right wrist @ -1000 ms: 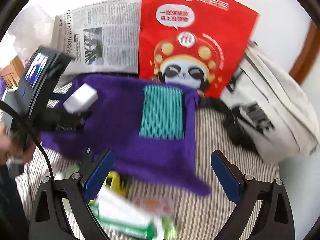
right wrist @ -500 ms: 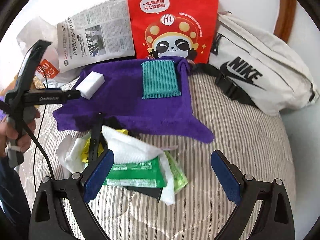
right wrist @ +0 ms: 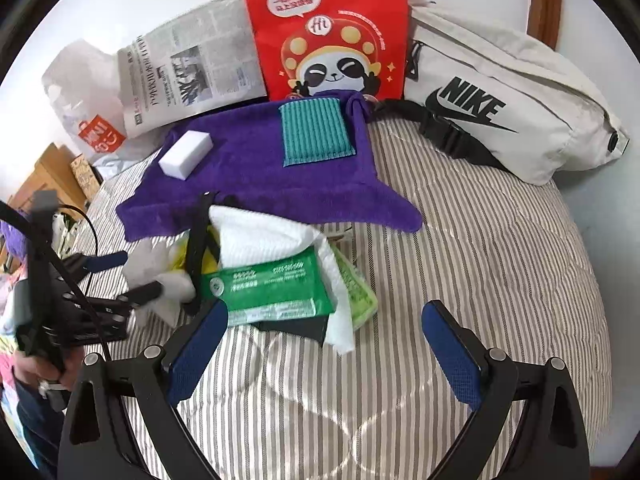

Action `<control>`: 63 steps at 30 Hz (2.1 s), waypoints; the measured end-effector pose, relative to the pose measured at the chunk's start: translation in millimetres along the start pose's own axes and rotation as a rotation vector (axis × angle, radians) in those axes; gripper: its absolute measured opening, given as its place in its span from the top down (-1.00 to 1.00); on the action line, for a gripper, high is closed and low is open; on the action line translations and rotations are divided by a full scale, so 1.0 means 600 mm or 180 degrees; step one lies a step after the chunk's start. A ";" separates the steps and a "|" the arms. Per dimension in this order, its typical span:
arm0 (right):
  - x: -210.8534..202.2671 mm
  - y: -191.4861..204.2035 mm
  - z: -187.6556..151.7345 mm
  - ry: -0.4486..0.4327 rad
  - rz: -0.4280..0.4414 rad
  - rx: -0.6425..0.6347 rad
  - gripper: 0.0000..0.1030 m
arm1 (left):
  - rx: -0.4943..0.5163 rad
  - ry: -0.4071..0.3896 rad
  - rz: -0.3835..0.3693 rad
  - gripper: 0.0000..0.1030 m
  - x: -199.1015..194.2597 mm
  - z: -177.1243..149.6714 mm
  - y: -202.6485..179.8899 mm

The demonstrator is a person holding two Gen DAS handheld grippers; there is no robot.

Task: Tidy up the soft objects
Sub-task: 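Grasp the white glove with the left tool, then grasp the white tissue from the green wipes packet with the right tool while the left tool holds the glove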

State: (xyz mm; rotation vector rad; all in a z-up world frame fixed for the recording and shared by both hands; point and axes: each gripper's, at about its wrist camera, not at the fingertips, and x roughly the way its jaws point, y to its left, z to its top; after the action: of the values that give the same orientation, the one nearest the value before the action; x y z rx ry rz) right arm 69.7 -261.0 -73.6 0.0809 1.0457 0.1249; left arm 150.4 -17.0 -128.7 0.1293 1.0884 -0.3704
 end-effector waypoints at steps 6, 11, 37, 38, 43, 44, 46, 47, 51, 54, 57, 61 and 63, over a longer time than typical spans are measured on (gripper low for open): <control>0.005 0.014 -0.020 0.0046 0.0046 -0.0026 -0.88 | 0.0144 -0.0023 0.0145 -0.54 0.030 -0.048 -0.012; 0.018 0.025 -0.034 0.0137 -0.0019 -0.0093 -0.88 | 0.0267 -0.0072 0.0286 -0.23 0.042 -0.053 -0.025; 0.050 0.012 -0.040 0.0084 -0.0041 -0.0260 -0.88 | -0.0123 -0.0143 0.0437 0.55 0.003 -0.103 0.028; 0.051 0.011 -0.040 0.0081 -0.0043 -0.0267 -0.88 | -0.0121 -0.0160 0.0446 0.55 0.003 -0.104 0.027; 0.051 0.011 -0.035 0.0026 0.0022 -0.0303 -0.88 | -0.0104 -0.0228 0.0509 0.54 0.002 -0.110 0.024; 0.052 0.010 -0.033 -0.0002 0.0042 -0.0309 -0.88 | -0.0122 -0.0229 0.0502 0.54 0.001 -0.110 0.025; 0.056 0.008 -0.027 -0.0026 0.0064 -0.0291 -0.88 | -0.0191 -0.0230 0.0463 0.55 0.001 -0.109 0.029; 0.059 0.007 -0.023 -0.0025 0.0073 -0.0284 -0.88 | -0.0235 -0.0231 0.0434 0.55 0.001 -0.109 0.032; 0.080 0.012 -0.004 -0.0024 0.0064 -0.0322 -0.88 | -0.0346 -0.0238 0.0340 0.54 0.001 -0.109 0.040; 0.093 0.017 0.011 -0.0048 0.0112 -0.0333 -0.88 | -0.0328 -0.0227 0.0371 0.54 0.003 -0.108 0.036; 0.104 0.025 0.025 -0.0057 0.0291 -0.0341 -0.88 | -0.0323 -0.0220 0.0377 0.54 0.003 -0.108 0.035; 0.124 0.040 0.045 -0.0061 0.0426 -0.0380 -0.88 | -0.0307 -0.0210 0.0376 0.54 0.003 -0.107 0.036; 0.134 0.051 0.053 -0.0077 0.0392 -0.0442 -0.88 | -0.0304 -0.0215 0.0366 0.54 0.003 -0.108 0.037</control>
State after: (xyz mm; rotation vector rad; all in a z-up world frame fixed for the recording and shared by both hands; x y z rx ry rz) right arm 135.1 -219.5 -122.5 0.0207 1.0050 0.3071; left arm 104.8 21.2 -162.2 0.0935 1.0248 -0.2177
